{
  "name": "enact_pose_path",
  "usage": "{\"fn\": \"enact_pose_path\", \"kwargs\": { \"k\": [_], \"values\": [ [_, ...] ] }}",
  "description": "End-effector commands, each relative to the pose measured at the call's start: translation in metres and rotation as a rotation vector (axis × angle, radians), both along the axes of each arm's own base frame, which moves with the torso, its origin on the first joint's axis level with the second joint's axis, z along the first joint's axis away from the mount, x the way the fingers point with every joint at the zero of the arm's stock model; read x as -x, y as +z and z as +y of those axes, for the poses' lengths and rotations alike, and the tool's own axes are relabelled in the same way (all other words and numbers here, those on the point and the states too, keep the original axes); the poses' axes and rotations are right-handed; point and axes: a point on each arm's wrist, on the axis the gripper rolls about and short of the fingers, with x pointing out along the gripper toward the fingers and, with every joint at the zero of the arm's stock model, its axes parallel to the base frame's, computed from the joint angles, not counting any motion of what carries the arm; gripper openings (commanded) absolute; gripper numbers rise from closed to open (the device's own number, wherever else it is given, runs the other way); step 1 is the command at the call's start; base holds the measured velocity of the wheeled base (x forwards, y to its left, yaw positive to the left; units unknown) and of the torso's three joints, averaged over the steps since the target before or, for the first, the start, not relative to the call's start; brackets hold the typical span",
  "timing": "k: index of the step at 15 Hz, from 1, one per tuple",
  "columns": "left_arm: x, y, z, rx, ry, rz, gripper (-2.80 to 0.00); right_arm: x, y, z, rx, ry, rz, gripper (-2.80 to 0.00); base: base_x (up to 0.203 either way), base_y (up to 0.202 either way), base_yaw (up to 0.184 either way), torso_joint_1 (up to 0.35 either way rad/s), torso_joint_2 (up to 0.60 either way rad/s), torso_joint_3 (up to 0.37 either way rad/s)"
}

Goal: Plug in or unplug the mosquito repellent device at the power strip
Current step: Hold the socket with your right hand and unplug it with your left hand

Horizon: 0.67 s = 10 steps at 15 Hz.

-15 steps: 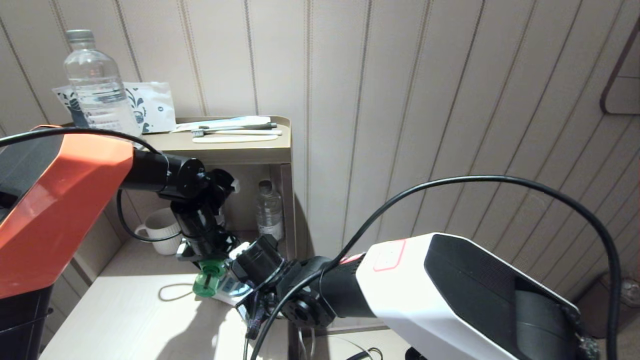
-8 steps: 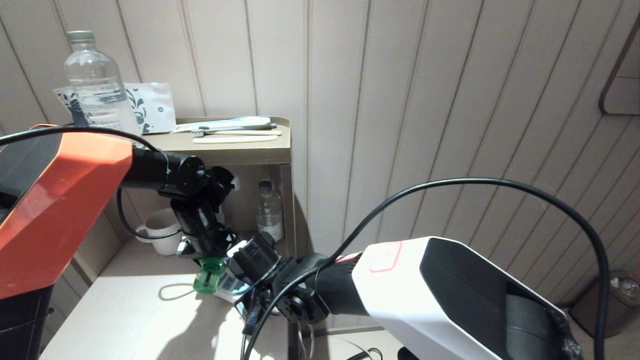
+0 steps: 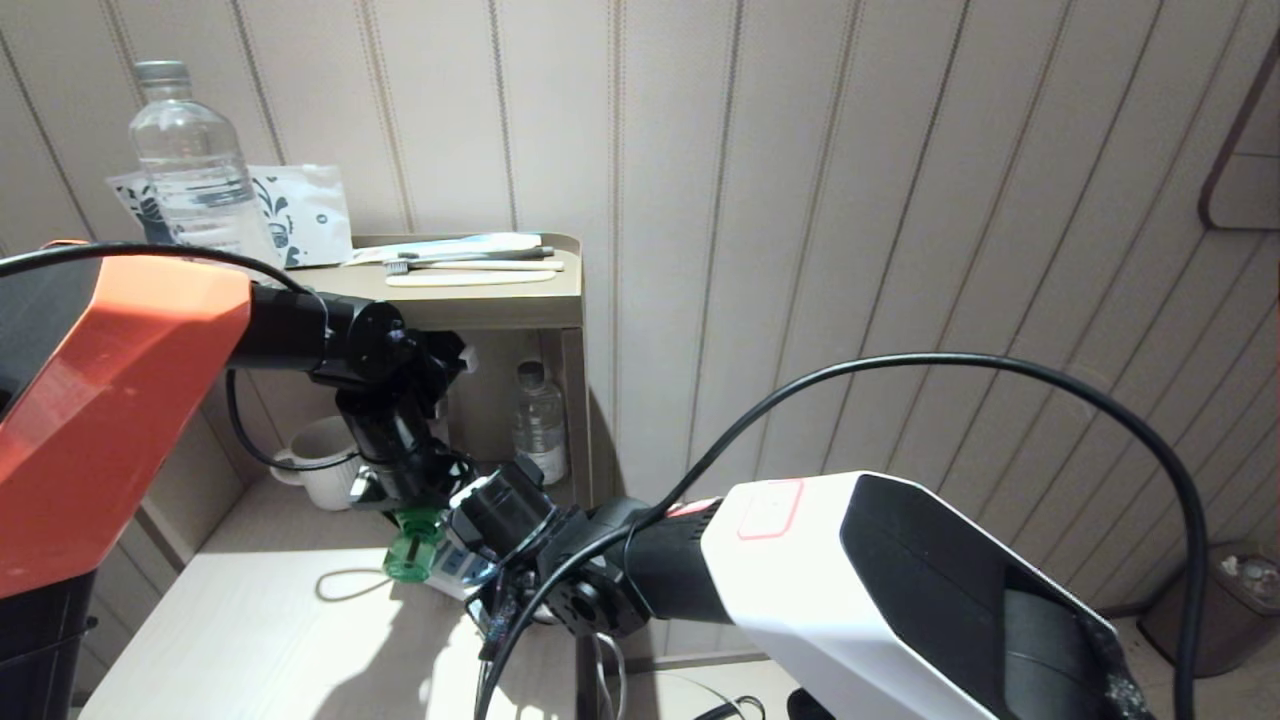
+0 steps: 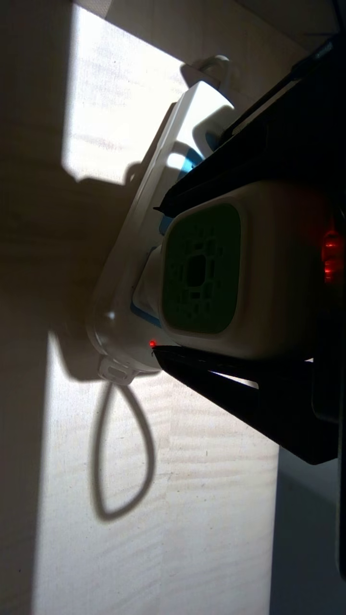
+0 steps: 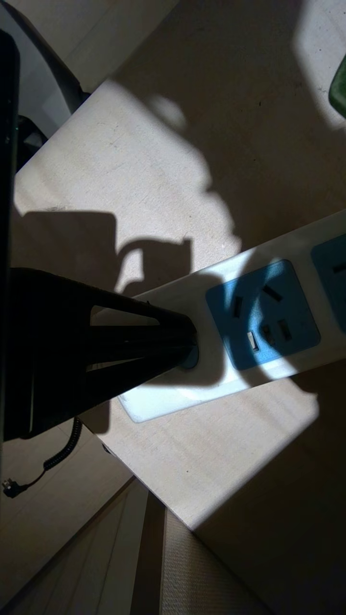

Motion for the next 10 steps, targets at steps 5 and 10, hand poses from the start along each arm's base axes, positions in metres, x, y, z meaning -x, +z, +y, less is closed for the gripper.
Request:
{"fn": "enact_pose_path", "kwargs": {
  "k": [5, 10],
  "values": [
    [0.005, -0.006, -0.011, -0.084, -0.015, -0.005, -2.80, -0.001, -0.002, 0.002, 0.007, 0.002, 0.005, -2.80, 0.000, 0.000, 0.000, 0.000, 0.00, 0.000],
    [0.013, 0.011, -0.024, -0.074, -0.048, -0.055, -2.80, -0.001, -0.008, 0.003, 0.024, 0.004, 0.020, -2.80, 0.000, 0.000, 0.000, 0.000, 0.00, 0.000]
  ]
}}
